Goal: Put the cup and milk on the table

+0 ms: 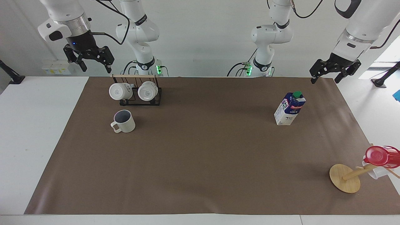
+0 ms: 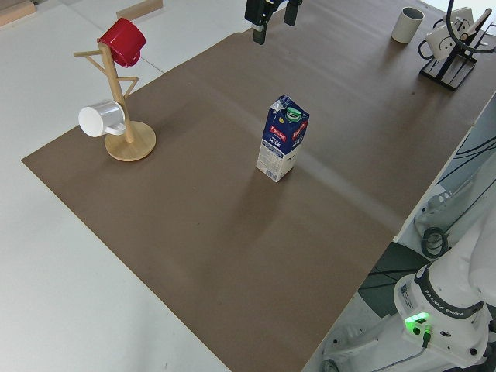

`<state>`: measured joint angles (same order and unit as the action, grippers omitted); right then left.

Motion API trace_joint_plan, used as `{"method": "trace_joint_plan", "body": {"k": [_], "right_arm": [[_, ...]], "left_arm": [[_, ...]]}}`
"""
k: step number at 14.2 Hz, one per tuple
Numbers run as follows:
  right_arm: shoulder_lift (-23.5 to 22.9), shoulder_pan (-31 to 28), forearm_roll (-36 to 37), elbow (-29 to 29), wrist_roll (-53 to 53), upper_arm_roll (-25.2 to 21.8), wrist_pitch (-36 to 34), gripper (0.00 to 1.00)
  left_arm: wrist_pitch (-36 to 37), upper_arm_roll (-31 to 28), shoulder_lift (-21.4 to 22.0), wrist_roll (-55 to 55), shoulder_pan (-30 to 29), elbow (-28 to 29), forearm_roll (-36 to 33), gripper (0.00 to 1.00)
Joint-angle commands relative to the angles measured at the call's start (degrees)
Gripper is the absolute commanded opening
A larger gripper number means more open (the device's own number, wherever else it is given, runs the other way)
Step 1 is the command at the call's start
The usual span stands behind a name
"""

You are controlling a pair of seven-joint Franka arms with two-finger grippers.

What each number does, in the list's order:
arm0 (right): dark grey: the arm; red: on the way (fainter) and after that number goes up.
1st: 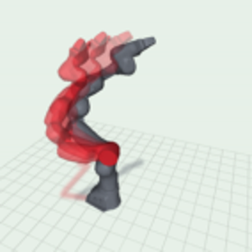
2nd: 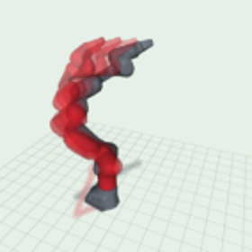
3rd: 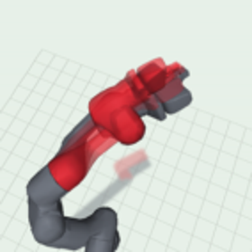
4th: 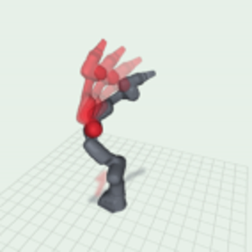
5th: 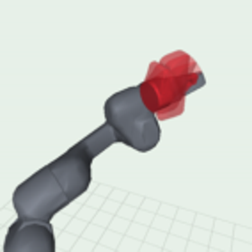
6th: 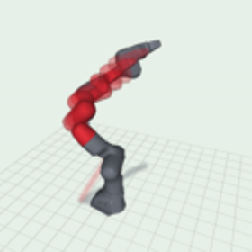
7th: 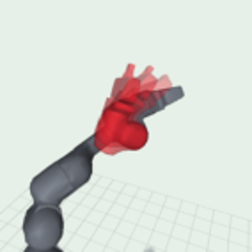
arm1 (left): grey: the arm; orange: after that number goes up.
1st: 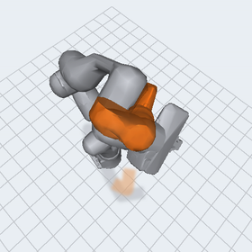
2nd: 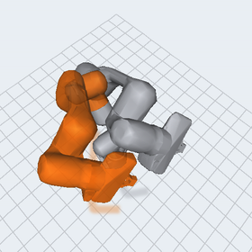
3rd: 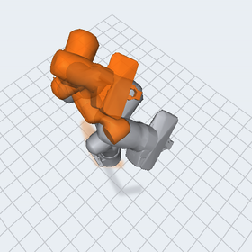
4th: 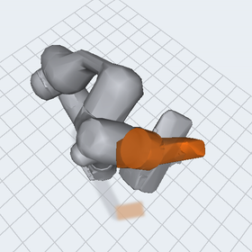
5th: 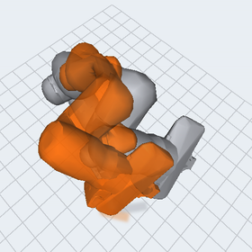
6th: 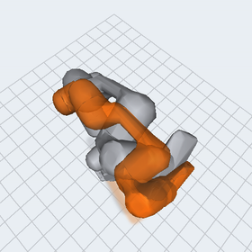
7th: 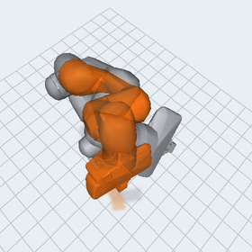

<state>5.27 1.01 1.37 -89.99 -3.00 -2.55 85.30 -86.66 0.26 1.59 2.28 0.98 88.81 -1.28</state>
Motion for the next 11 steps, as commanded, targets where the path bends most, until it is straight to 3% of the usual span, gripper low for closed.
{"method": "trace_joint_plan", "body": {"k": [1,11], "right_arm": [[1.06,-0.31,-0.76,-1.41,-0.52,0.35,0.75,1.0],[1.76,-0.31,-0.85,-2.2,-0.6,0.44,0.66,1.0]], "left_arm": [[0.97,0.45,0.44,0.1,-0.72,-0.39,-0.74,1.0],[2.73,0.98,0.52,0.36,0.16,-0.3,-0.65,1.0]]}}
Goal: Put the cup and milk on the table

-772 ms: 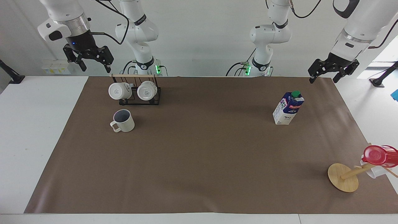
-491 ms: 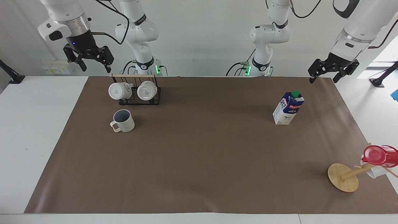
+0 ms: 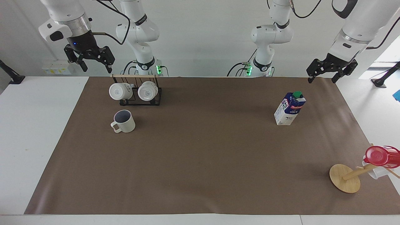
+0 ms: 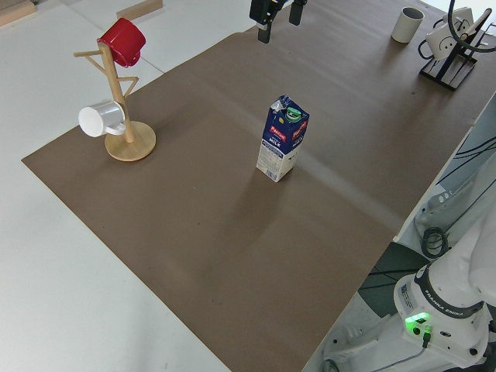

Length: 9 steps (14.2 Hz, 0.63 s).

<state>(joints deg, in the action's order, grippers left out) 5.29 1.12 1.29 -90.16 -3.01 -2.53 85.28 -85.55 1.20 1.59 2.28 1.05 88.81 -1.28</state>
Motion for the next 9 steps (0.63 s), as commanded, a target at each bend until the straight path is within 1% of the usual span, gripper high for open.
{"method": "trace_joint_plan", "body": {"k": [1,4,7,9], "right_arm": [[1.74,-0.42,-0.76,-2.12,-0.68,0.42,0.77,1.0],[1.74,-0.42,-0.76,-2.12,-0.68,0.33,0.77,1.0],[1.83,-0.42,-0.76,-2.21,-0.59,0.42,0.77,1.0],[1.83,-0.42,-0.76,-2.21,-0.59,0.42,0.77,1.0]], "left_arm": [[1.79,0.03,0.61,0.35,0.09,-0.3,-0.65,1.0],[2.93,0.2,0.96,0.18,0.18,0.13,-0.56,1.0],[3.11,0.12,0.96,-0.09,0.09,0.05,2.51,1.0],[3.02,0.12,0.88,0.0,0.09,-0.13,2.78,1.0]]}}
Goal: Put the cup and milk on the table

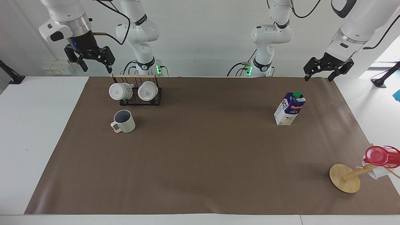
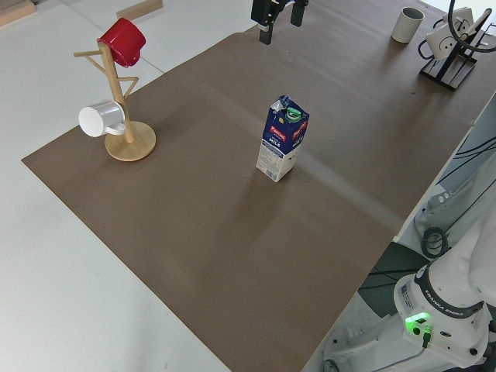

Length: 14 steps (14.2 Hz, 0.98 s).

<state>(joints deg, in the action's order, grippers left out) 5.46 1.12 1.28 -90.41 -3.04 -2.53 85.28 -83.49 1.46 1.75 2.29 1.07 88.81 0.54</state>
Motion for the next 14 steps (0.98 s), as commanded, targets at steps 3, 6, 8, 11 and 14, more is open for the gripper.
{"method": "trace_joint_plan", "body": {"k": [3,6,8,11,14], "right_arm": [[1.66,-0.51,-0.76,-1.97,-0.65,0.33,0.77,1.0],[1.66,-0.42,-0.67,-2.4,-0.56,0.33,0.94,1.0],[1.66,-0.42,-0.67,-2.41,-0.56,0.33,1.12,1.0],[1.66,-0.42,-0.67,-2.49,-0.56,0.33,1.21,1.0],[1.58,-0.51,-0.58,-2.67,-0.56,0.33,1.21,1.0]], "left_arm": [[0.78,-0.14,0.71,0.0,0.16,-0.13,0.95,1.0],[0.69,-0.14,0.71,0.09,0.16,-0.13,0.95,1.0],[0.61,-0.05,0.71,0.09,0.25,-0.13,0.95,1.0],[0.43,-0.05,0.71,0.0,0.25,-0.13,0.95,1.0],[0.43,0.03,0.71,0.09,0.25,-0.13,0.95,1.0]]}}
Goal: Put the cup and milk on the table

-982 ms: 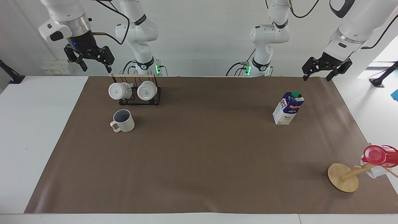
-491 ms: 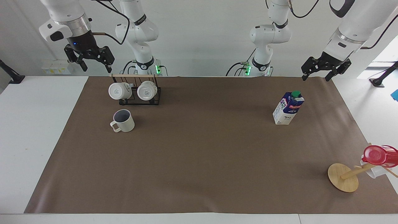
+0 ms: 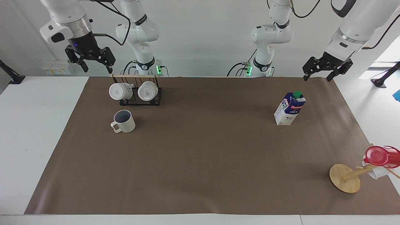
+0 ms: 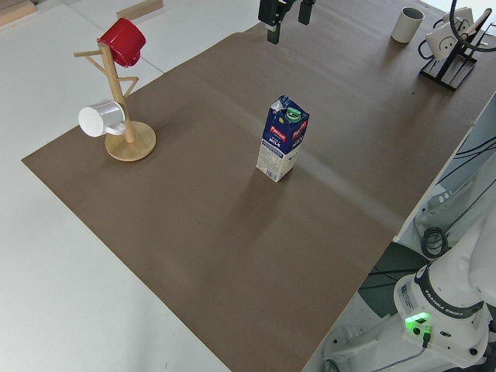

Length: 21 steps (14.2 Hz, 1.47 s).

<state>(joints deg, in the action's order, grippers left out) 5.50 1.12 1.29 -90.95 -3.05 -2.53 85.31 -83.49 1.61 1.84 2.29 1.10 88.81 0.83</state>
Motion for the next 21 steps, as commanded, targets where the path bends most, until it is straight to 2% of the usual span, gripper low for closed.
{"method": "trace_joint_plan", "body": {"k": [1,10,14,16,21], "right_arm": [[1.53,-0.51,-0.58,-2.12,-0.55,0.33,1.17,1.0],[1.27,-0.68,-0.67,-3.79,-0.55,0.33,2.39,1.0],[0.83,-0.42,-0.76,-9.58,-0.38,0.42,9.77,1.0],[0.39,0.19,-0.76,-14.06,-0.64,0.42,16.34,1.0],[-4.35,0.72,-0.76,-19.33,-0.64,0.51,24.26,1.0]], "left_arm": [[0.44,-0.12,0.62,0.0,0.22,-0.21,0.75,1.0],[0.44,-0.12,0.62,0.09,0.22,-0.21,1.28,1.0],[0.7,-0.21,0.62,0.0,0.22,-0.21,1.28,1.0],[0.7,-0.21,0.62,0.0,0.05,-0.21,1.28,1.0],[0.7,-0.82,0.62,0.17,-0.74,-0.21,1.1,1.0]]}}
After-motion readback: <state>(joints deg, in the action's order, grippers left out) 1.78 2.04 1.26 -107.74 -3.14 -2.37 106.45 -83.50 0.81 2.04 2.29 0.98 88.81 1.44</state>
